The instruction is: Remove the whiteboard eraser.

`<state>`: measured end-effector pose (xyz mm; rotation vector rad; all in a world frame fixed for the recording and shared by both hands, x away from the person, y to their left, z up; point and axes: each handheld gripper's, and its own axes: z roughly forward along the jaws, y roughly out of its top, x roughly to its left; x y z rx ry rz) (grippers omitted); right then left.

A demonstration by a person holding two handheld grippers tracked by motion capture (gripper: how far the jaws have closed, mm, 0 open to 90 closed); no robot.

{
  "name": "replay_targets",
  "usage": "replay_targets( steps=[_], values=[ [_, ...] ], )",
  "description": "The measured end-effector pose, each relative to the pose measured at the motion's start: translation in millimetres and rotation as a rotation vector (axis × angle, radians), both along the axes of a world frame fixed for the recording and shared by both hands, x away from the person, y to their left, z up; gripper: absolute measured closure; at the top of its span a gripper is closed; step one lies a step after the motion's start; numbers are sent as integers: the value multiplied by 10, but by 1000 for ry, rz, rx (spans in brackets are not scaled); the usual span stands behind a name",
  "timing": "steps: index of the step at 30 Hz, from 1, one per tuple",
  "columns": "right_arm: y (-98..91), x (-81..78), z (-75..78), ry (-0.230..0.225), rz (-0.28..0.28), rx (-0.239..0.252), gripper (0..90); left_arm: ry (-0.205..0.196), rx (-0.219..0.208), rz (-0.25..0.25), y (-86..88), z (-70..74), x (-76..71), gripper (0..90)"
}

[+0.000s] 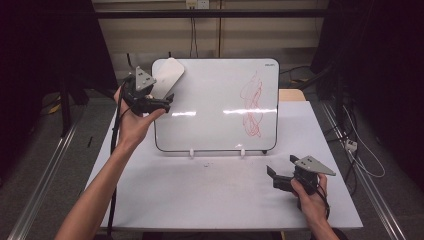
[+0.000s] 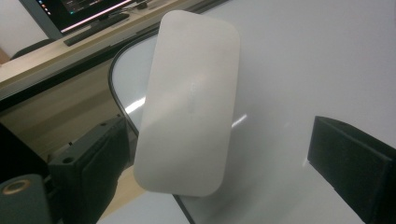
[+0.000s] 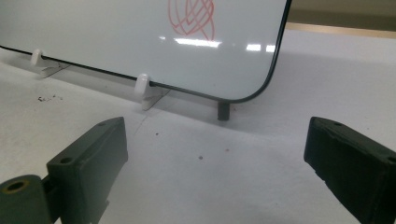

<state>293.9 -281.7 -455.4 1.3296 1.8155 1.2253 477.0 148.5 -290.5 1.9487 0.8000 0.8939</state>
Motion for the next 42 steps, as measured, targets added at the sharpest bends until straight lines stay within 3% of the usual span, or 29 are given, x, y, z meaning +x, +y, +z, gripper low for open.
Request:
replay_targets(
  steps=[5, 7, 10, 12, 18, 20, 23, 25, 32, 42],
  values=[
    [6, 5, -6, 2, 4, -5, 62, -16, 24, 0, 1, 37, 94, 97],
    [4, 9, -12, 2, 7, -10, 62, -29, 54, -4, -14, 46, 117, 96],
    [2, 8, -21, 3, 9, -10, 59, -7, 81, 2, -34, 45, 165, 98],
    [-3, 10, -23, 8, 12, -7, 59, -22, 90, 9, -44, 36, 194, 113],
    [-23, -16, -25, 8, 10, -3, 60, 3, 133, 5, -137, 16, 281, 155],
    [-33, -24, -18, 3, 6, 0, 59, -7, 144, 4, -171, 17, 296, 171],
    [-42, -25, -18, 2, 4, -1, 59, -19, 154, 6, -199, 8, 332, 190],
    [-43, -17, -22, 6, 2, 0, 59, -6, 139, 12, -205, -12, 367, 223],
    [-19, -5, -26, 9, 13, -6, 60, 2, 152, 25, -226, -39, 454, 286],
    [-17, -11, -20, 2, 19, -4, 59, 23, 163, 40, -256, -55, 507, 289]
  ],
)
